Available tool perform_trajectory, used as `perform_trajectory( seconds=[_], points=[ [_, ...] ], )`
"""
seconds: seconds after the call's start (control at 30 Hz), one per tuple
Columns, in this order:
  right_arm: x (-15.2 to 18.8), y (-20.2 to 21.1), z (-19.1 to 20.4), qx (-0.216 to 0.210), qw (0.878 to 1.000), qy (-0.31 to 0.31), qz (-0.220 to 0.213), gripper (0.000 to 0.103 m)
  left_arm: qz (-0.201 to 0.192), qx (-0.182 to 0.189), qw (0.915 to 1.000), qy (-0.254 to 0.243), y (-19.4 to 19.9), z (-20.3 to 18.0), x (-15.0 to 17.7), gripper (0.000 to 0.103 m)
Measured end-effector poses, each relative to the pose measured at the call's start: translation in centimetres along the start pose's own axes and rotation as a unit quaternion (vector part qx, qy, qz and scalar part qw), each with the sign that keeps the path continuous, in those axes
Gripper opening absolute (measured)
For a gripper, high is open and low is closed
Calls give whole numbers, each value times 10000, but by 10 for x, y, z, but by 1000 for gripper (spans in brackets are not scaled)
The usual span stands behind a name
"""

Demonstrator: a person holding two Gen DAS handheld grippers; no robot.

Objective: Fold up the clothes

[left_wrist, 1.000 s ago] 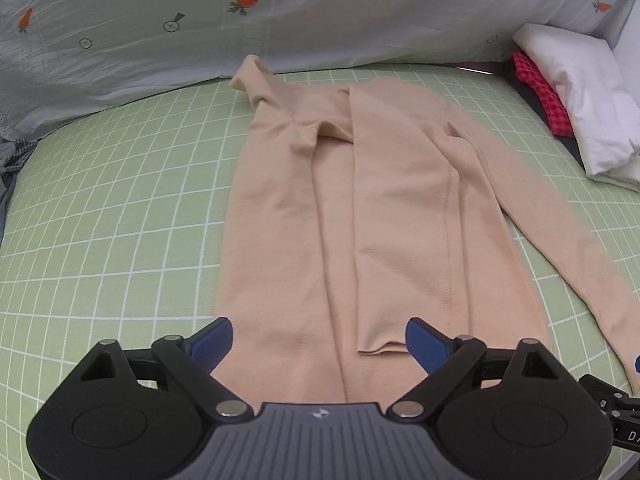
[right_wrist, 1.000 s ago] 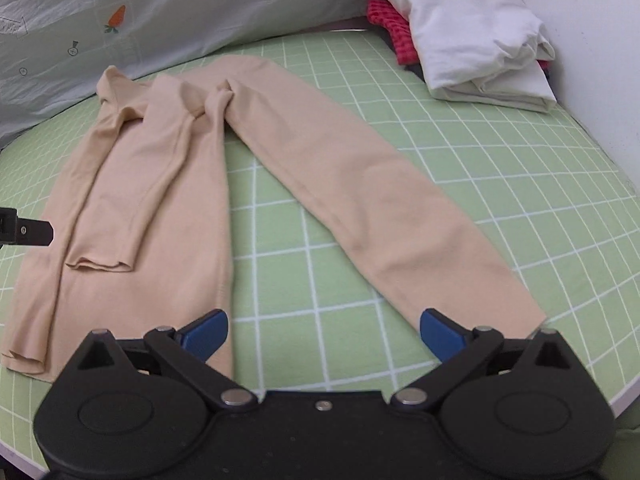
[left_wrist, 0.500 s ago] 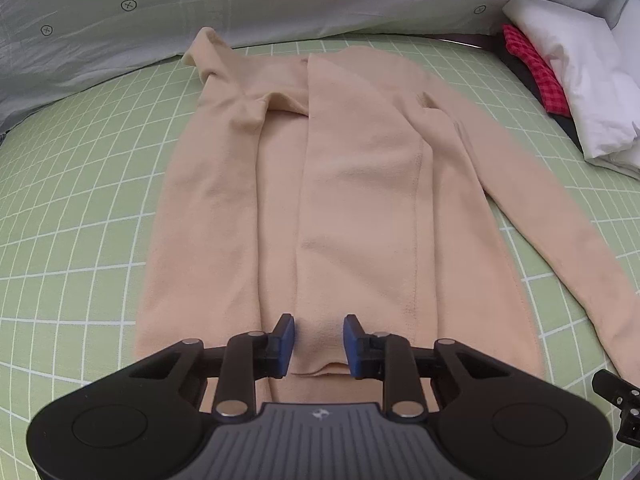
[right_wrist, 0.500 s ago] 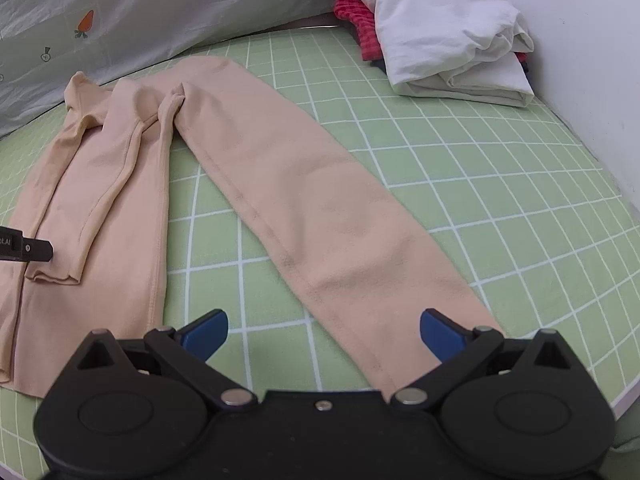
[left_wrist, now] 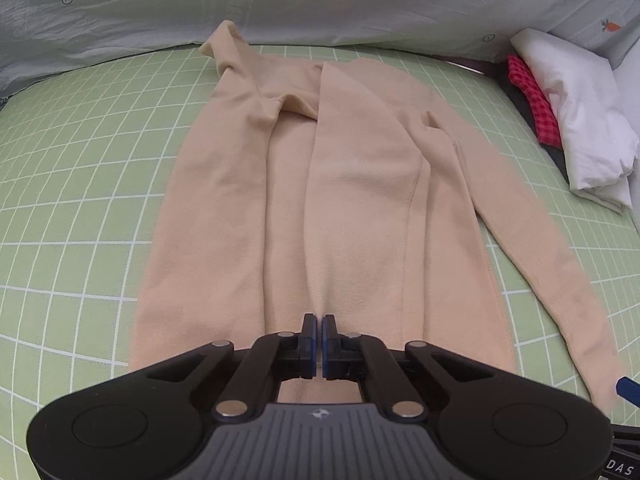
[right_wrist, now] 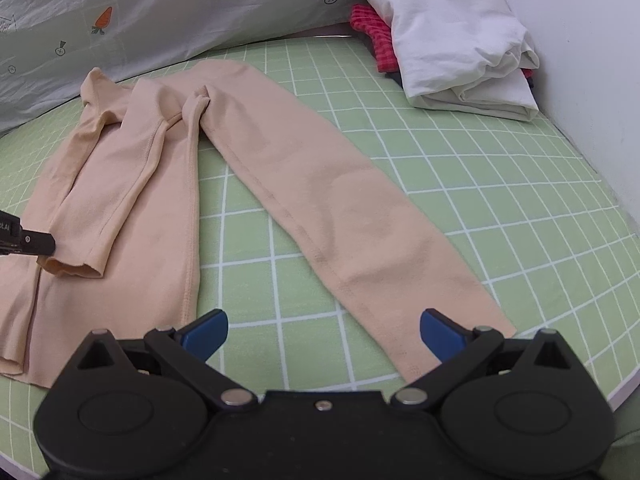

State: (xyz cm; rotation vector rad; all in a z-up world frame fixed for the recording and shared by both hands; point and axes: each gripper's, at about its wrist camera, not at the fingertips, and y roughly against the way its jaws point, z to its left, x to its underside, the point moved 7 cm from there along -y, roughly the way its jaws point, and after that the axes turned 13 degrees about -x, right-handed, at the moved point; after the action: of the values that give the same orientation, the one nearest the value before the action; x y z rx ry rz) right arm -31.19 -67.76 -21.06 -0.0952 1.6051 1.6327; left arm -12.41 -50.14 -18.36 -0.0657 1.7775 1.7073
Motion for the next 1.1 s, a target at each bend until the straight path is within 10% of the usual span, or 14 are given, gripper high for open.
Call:
perform_trajectory(
  seconds=[0.43,0.8,1.0,1.1],
  points=[
    [-12,-3,62,-285,9993,151,-180,103,-192,388,9978,500,61,61,21,2],
    [4,-13,131,-519,9969,593,61,103,681,-153,9935,902,30,135,65,7],
    [10,-10,138,-402,9970,644,122,103,876,-556,9918,748,23,154,64,71],
    [0,-10,136,-421,9983,412,31,103,732,-768,9925,600,29,157,50,80]
  ],
)
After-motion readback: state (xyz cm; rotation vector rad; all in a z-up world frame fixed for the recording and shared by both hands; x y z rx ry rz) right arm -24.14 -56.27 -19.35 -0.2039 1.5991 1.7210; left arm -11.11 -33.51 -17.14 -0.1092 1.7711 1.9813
